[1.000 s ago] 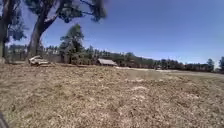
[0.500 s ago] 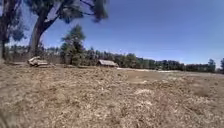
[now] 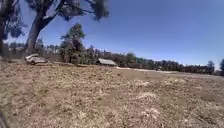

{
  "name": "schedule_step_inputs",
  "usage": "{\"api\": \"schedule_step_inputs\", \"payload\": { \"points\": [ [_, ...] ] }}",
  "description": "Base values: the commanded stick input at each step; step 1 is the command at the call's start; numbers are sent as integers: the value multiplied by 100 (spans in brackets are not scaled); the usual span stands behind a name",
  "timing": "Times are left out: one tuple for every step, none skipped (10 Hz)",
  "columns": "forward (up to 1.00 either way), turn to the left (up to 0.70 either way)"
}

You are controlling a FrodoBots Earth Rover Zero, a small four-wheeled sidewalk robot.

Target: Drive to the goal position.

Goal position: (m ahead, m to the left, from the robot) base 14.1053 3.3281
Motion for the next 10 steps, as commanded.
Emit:
{"api": "schedule_step_inputs", "payload": {
  "points": [
    [70, 0],
    [70, 0],
    [70, 0],
    [70, 0],
    [70, 0],
    [70, 0],
    [70, -15],
    [70, -31],
    [70, -35],
    [70, -35]
  ]
}}
